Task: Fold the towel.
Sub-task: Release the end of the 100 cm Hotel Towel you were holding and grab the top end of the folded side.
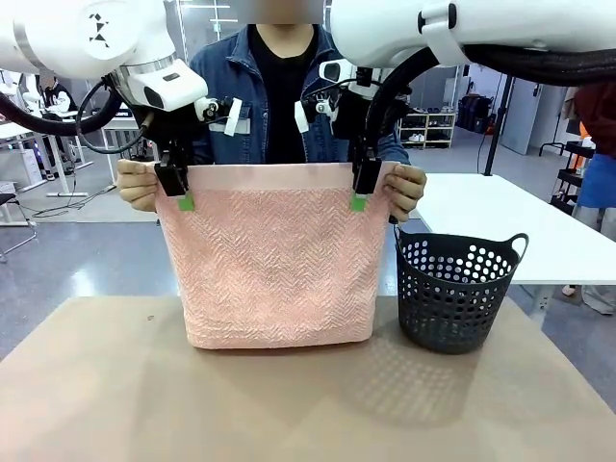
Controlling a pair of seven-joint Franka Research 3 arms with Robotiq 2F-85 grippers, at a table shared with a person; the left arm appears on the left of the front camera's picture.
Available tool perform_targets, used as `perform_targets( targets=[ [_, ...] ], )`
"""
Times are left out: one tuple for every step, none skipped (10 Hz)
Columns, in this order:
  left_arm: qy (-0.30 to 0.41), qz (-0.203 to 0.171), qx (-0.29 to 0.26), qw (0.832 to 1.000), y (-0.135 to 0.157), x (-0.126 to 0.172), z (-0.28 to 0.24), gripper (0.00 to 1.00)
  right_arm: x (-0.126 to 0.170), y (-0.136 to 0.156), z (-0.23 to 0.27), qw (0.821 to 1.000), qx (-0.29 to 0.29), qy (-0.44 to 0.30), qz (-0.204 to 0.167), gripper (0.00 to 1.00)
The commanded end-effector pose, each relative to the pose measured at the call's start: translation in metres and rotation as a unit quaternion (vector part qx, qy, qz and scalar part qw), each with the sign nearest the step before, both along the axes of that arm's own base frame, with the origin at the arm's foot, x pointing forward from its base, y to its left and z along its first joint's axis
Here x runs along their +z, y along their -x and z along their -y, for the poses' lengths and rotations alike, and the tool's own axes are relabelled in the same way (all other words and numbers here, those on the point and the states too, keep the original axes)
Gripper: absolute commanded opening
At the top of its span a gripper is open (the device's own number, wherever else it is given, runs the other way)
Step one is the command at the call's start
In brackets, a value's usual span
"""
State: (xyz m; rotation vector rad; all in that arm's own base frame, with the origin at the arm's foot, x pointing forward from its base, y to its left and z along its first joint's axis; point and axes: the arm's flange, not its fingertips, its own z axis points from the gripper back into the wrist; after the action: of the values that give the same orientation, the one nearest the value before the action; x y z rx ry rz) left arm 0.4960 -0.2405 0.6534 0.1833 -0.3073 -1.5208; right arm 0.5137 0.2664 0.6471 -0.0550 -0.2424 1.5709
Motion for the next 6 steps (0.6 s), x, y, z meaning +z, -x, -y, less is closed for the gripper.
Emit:
perform_targets(
  targets=[
    [0.003,-0.007,0.012,1.000,0.0006,0.0052,-0.0005,0.00,0.0055,-0.0017,-0.0012,1.000,-0.008,0.005,-0.001,0.00],
    [0.009,-0.008,0.016,1.000,0.0010,0.0053,-0.0020,0.16,0.0056,-0.0023,-0.0011,1.000,-0.011,0.002,-0.003,0.00],
    [0.009,-0.007,0.014,1.000,0.0020,0.0061,-0.0027,0.07,0.0061,-0.0024,-0.0006,1.000,-0.012,-0.001,-0.003,0.06],
    [0.011,-0.006,0.014,1.000,0.0027,0.0064,-0.0040,0.00,0.0069,-0.0021,-0.0002,1.000,-0.012,-0.005,-0.003,0.00],
    [0.012,-0.007,0.014,1.000,0.0025,0.0061,-0.0047,0.00,0.0070,-0.0019,-0.0002,1.000,-0.012,-0.006,-0.004,0.00],
    [0.017,-0.008,0.019,1.000,0.0022,0.0056,-0.0059,0.00,0.0073,-0.0011,-0.0001,1.000,-0.015,-0.011,-0.002,0.00]
  ],
)
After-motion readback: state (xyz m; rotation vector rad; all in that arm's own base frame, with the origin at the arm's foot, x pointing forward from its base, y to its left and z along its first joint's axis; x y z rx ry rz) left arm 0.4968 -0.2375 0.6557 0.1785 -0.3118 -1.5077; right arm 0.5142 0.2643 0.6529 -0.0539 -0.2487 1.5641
